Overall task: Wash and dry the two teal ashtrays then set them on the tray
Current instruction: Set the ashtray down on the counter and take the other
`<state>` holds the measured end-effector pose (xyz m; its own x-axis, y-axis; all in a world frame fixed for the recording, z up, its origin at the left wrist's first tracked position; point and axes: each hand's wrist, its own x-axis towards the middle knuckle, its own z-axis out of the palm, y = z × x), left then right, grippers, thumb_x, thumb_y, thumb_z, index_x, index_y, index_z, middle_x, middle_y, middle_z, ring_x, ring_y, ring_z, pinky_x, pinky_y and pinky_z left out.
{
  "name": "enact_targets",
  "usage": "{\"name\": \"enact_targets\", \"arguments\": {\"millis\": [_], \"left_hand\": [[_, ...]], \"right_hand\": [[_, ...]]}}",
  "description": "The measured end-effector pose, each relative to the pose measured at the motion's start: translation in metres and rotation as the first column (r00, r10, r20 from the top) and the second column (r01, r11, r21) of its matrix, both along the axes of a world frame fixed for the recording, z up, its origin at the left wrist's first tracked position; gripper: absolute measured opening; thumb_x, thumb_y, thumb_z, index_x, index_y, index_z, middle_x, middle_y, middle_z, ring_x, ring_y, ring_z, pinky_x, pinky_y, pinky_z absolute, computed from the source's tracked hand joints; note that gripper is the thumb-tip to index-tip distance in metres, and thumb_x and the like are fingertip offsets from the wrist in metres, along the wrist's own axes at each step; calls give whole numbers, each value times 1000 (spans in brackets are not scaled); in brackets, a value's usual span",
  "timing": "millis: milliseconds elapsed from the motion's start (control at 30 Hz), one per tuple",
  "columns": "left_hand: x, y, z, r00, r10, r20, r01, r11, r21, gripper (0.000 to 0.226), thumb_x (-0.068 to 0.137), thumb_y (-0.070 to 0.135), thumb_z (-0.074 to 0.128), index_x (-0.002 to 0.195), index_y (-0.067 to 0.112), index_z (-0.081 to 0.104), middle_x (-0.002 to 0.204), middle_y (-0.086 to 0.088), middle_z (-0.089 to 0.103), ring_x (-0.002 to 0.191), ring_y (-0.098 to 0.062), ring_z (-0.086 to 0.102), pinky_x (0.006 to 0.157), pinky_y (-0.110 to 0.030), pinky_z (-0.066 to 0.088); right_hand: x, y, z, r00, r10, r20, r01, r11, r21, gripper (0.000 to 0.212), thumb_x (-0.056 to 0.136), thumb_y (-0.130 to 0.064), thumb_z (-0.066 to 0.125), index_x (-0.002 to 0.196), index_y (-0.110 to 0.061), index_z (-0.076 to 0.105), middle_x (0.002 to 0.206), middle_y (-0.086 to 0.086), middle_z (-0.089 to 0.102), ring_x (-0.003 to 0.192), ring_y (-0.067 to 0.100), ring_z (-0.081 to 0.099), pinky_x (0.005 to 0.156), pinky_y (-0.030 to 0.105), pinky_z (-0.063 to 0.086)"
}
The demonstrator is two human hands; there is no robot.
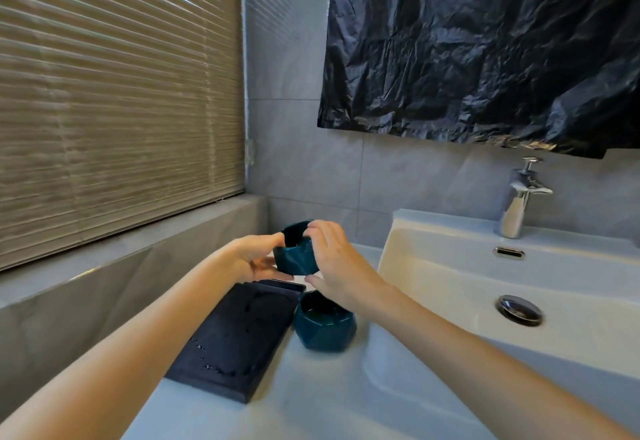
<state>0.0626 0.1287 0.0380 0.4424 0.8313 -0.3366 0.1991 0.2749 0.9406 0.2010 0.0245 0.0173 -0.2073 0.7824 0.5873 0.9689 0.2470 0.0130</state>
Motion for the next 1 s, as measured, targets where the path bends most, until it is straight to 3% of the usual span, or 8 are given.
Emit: {"name": "enact_targets", "arguments": {"millis": [67,167,233,400,500,633,833,1000], "left_hand": [[2,14,-6,998,57,21,-58,997,47,21,92,15,57,110,5,60,111,-17,65,93,-29,68,59,-36,61],[5,38,-17,984,162,68,-167,983,78,23,93,7,52,114,4,59,119,-17,59,107,-34,61,67,-43,60],[7,56,-26,979,202,39,-205,972,113,33,93,7,53,126,7,57,126,-17,55,112,-37,58,71,-48,59],[23,86,-46,968,246,-40,-238,961,141,46,91,8,57,136,11,50,140,-18,46,112,-46,56,58,-48,58],[36,98,-51,968,239,-78,-224,960,168,49,91,9,58,138,12,47,140,-20,46,108,-47,59,56,-44,58],[49,113,-57,961,239,-140,-209,957,201,39,92,10,58,130,9,52,138,-20,47,112,-46,56,68,-45,58],[58,129,-75,955,234,-184,-198,961,194,32,93,10,57,124,4,55,136,-21,47,119,-45,51,76,-49,57],[55,141,-86,947,250,-200,-215,960,177,44,93,17,57,134,4,49,138,-21,46,118,-46,52,53,-43,58]], "right_hand": [[-8,-5,-9,982,-73,-173,75,997,3,65,87,-14,62,142,-6,29,141,8,31,130,23,30,108,30,34],[-16,-10,-20,926,-175,-334,150,984,-99,35,93,-14,51,125,-12,37,124,5,42,112,22,43,88,32,44],[-17,-10,-28,929,-243,-279,161,944,-288,19,94,-24,53,108,-13,45,111,7,52,94,22,46,75,33,41],[-14,-5,-48,968,-231,-95,153,849,-505,33,84,-42,64,70,-16,49,74,4,57,74,27,52,60,33,38],[-10,1,-51,975,-222,-34,172,836,-521,18,80,-25,68,78,-11,57,79,6,57,73,29,52,62,31,40],[-4,10,-52,970,-212,-120,107,814,-571,21,78,-25,73,89,-7,73,81,9,69,72,27,61,68,35,54],[-3,13,-48,970,-204,-131,85,791,-606,19,78,-27,76,82,-10,69,74,6,58,68,25,50,51,27,36],[-4,16,-48,971,-204,-122,91,794,-602,25,76,-29,78,88,-8,69,76,6,55,71,25,49,50,27,32]]}}
